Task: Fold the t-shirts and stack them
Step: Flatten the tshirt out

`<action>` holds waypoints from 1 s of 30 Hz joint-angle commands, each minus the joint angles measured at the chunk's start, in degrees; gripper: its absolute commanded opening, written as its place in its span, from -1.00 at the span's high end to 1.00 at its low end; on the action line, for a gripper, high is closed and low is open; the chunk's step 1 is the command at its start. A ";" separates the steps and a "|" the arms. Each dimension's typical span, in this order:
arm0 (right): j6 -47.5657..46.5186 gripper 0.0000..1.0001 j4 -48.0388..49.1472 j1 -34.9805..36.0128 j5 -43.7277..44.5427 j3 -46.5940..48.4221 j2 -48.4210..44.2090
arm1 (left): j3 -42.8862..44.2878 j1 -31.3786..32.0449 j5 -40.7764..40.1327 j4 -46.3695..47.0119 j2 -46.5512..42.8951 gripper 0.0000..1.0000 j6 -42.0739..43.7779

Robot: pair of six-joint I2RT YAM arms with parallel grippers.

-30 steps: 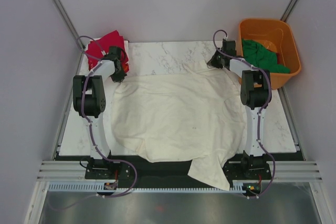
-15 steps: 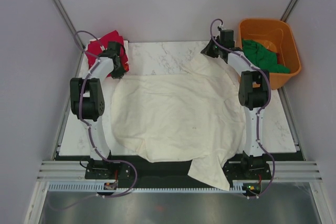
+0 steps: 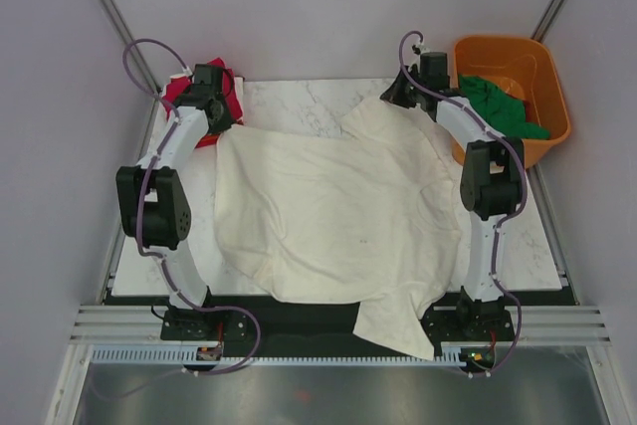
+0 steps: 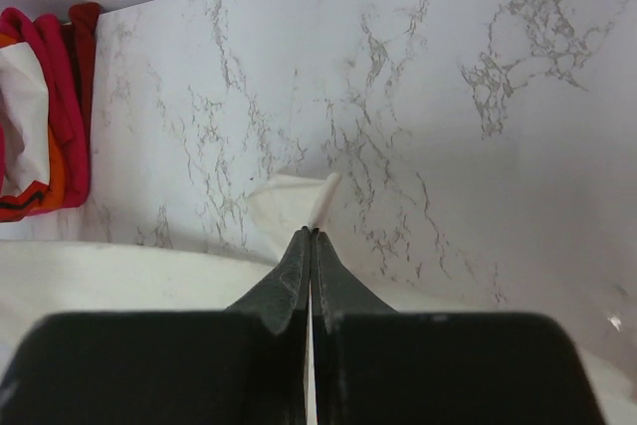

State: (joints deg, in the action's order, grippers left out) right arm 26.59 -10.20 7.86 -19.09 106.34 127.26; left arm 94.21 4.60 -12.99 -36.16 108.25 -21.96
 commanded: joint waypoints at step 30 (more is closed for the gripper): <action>-0.22 1.00 5.01 -1.71 13.82 -50.62 -58.09 | -27.50 -0.12 -6.78 6.89 -23.43 0.95 -3.80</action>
State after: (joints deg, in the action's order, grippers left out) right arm 25.91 -6.42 6.02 -5.96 56.01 69.43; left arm 67.16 4.60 -18.00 -32.40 87.22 -23.83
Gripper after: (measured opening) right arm 0.009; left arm 0.033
